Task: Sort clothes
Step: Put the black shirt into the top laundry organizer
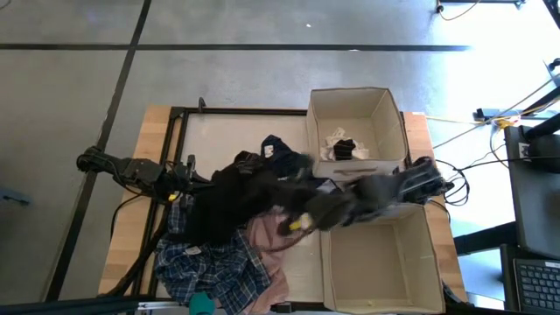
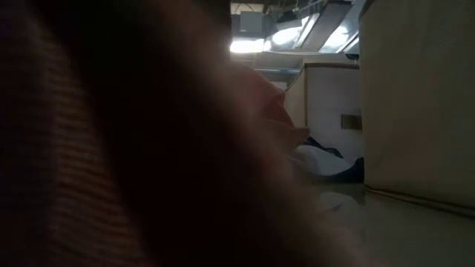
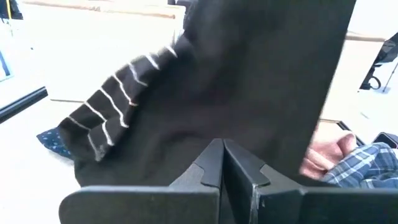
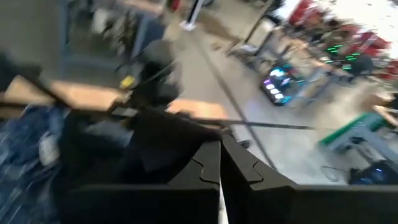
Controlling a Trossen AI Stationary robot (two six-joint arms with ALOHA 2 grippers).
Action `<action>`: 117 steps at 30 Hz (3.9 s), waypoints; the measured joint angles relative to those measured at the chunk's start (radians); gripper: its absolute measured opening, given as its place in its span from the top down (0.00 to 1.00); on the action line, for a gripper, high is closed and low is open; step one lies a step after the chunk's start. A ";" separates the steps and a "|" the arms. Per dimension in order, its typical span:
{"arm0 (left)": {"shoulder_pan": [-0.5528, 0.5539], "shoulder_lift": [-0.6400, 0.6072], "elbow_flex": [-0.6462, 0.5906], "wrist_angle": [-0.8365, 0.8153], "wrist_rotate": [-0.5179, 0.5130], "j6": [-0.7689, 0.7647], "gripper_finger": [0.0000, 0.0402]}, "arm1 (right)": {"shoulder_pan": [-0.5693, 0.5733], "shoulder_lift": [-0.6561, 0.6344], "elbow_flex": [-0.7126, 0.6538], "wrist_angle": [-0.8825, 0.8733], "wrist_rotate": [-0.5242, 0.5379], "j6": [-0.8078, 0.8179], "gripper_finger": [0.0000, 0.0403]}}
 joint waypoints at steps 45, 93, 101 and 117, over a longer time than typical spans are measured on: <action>0.000 0.000 0.000 0.000 0.000 -0.003 1.00 | -0.211 0.578 0.001 0.416 -0.510 -0.055 0.21; 0.000 0.000 0.000 -0.007 0.000 -0.017 1.00 | -0.144 0.416 0.009 0.175 -0.123 -0.102 0.98; 0.000 0.000 0.000 -0.008 0.000 -0.017 1.00 | -0.132 0.295 0.009 0.162 -0.080 -0.087 0.98; 0.000 0.000 0.000 -0.008 0.000 -0.017 1.00 | -0.124 0.097 0.009 0.118 0.161 -0.146 0.99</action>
